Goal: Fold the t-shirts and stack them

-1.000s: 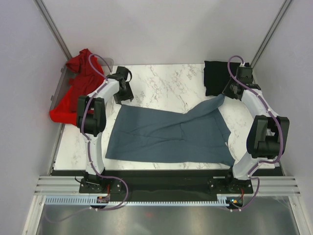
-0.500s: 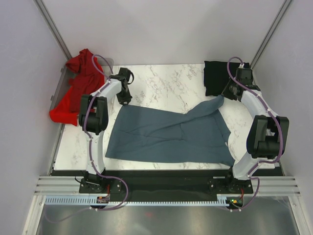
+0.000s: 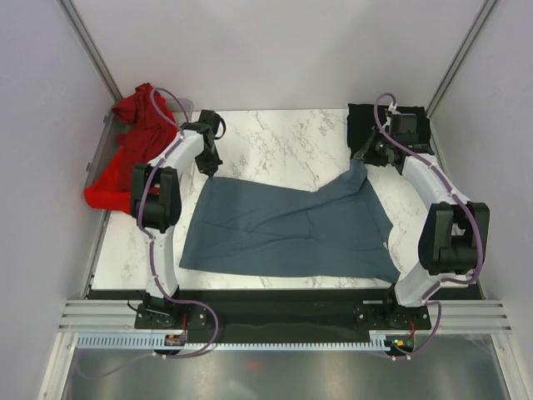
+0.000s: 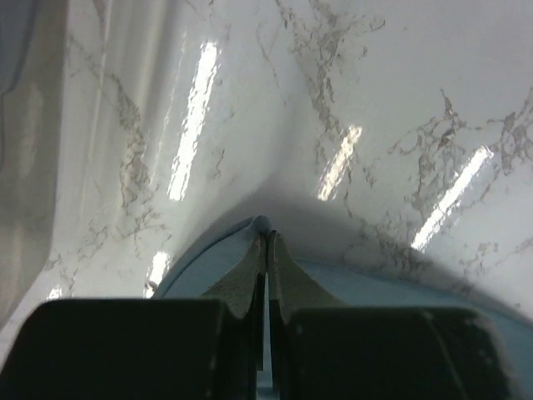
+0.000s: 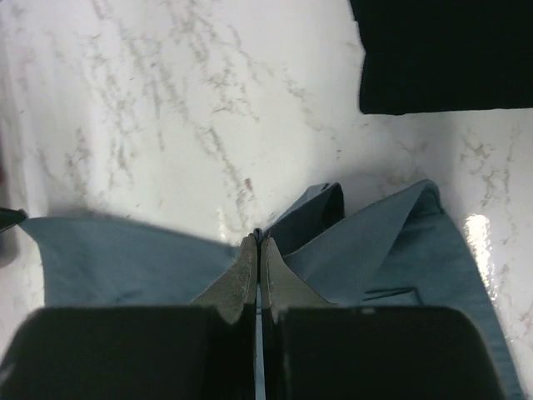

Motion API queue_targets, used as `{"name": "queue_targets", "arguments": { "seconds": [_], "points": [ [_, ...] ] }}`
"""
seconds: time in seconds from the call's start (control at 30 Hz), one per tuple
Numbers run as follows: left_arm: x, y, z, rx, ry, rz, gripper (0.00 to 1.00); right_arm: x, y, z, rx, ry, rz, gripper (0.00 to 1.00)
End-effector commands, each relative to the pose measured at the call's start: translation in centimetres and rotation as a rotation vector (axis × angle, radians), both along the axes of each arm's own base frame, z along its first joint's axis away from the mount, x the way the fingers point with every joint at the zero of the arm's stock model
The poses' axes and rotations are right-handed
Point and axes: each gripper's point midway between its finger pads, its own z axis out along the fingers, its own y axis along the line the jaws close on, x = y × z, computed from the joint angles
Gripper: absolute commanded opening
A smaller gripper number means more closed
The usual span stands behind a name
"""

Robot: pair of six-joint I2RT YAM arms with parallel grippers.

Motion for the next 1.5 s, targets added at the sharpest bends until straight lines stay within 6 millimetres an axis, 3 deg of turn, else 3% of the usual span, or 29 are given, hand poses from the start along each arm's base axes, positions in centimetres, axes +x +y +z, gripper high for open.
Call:
{"name": "queue_targets", "arguments": {
  "seconds": [0.0, 0.03, 0.07, 0.23, 0.27, 0.4, 0.53, 0.83, 0.97, 1.27, 1.47],
  "points": [
    [-1.3, 0.6, 6.1, -0.011, -0.105, 0.061, 0.02, -1.1, 1.7, 6.0, 0.046, -0.157, 0.064, 0.0],
    [-1.6, 0.8, 7.6, -0.016, -0.138, 0.067, 0.02, -1.5, 1.7, 6.1, 0.048, -0.157, 0.061, 0.0],
    [-2.4, 1.1, 7.6, -0.006, -0.132, 0.075, 0.02, -2.3, 1.7, 7.0, 0.05, -0.176, 0.059, 0.0],
    [-4.5, 2.2, 10.4, -0.022, -0.192, 0.11, 0.02, -5.4, 1.7, 6.4, 0.058, -0.161, 0.052, 0.0],
    [-5.0, 2.3, 10.0, -0.023, -0.179, 0.11, 0.02, -6.1, 1.7, 6.8, 0.057, -0.169, 0.054, 0.0],
    [-6.7, 2.6, 9.7, -0.03, -0.167, 0.123, 0.02, -8.3, 1.6, 5.1, 0.05, -0.141, 0.045, 0.0],
    [-8.4, 2.8, 8.0, -0.033, -0.13, 0.126, 0.02, -10.1, 1.3, 3.8, 0.035, -0.115, 0.036, 0.0],
    [-10.7, 3.2, 5.9, -0.03, -0.109, 0.122, 0.02, -14.6, 0.3, 1.1, 0.016, -0.089, -0.041, 0.0],
    [-11.5, 4.1, 5.6, 0.012, -0.117, 0.125, 0.02, -16.5, -0.6, 0.9, 0.024, -0.106, -0.124, 0.0],
    [-13.2, 5.6, 4.8, 0.062, -0.117, 0.132, 0.02, -20.2, -2.4, -3.5, 0.067, -0.012, -0.348, 0.0],
    [-14.5, 5.3, 4.1, 0.022, -0.129, 0.143, 0.02, -21.5, -4.7, -4.0, 0.048, 0.0, -0.528, 0.0]
  ]
}}
